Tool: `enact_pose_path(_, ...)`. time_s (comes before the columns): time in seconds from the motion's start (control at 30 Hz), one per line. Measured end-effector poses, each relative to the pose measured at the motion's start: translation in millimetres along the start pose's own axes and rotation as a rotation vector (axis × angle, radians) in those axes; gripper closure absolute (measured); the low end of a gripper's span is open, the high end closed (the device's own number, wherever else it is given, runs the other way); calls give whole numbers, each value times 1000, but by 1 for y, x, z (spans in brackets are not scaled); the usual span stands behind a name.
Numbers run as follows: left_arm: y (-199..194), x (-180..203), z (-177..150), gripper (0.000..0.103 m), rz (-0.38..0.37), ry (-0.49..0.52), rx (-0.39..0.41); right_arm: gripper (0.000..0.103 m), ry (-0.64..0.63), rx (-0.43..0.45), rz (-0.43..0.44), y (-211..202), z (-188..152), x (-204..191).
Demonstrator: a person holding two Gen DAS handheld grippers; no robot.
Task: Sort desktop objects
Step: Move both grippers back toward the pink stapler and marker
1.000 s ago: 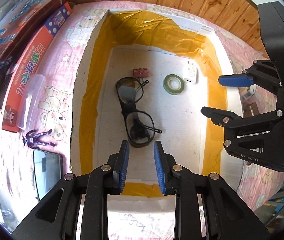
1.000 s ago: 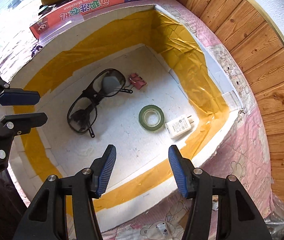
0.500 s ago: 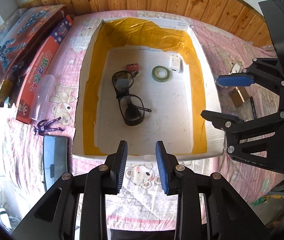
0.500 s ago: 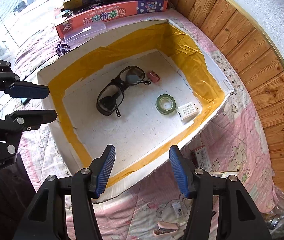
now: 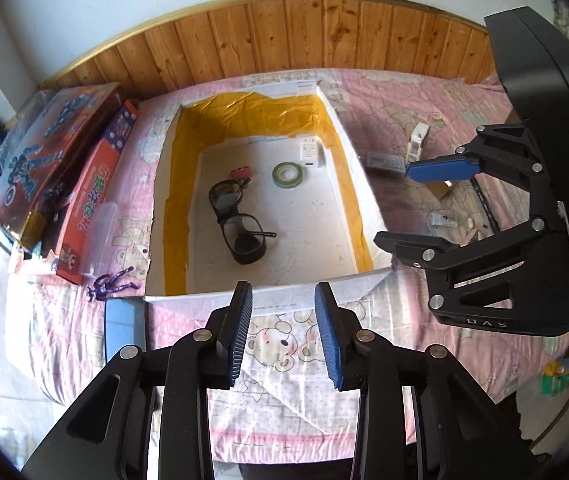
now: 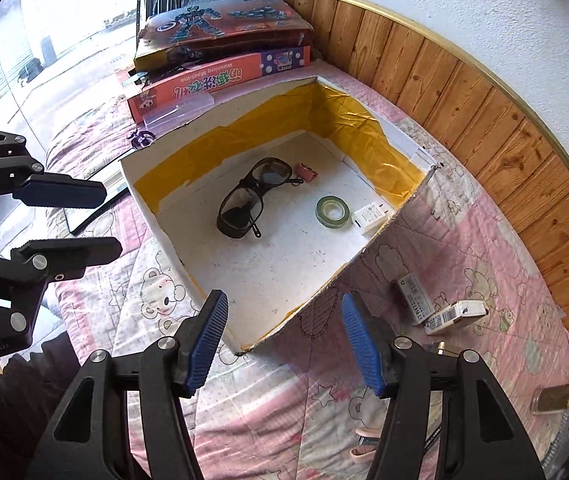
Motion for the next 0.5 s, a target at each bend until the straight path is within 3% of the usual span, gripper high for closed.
enact_pose_path(0.3,-29,49,-18,68,-63,74,139,42,82,195,-62,-24,-48,-7)
enact_pose_path(0.5,-33,98,-26,64,-160,129,161,42,241,322,-54,-35,-96,5)
Point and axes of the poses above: each gripper's, at about its wrist camera, not at the fingertips, and y roughly the way its jaws point, x to its right, z to its top, the point moved 10 cm from there along y, roughly the way its jaws point, and after that the axes turned 14 degrees about z, right-handed, at the moved point
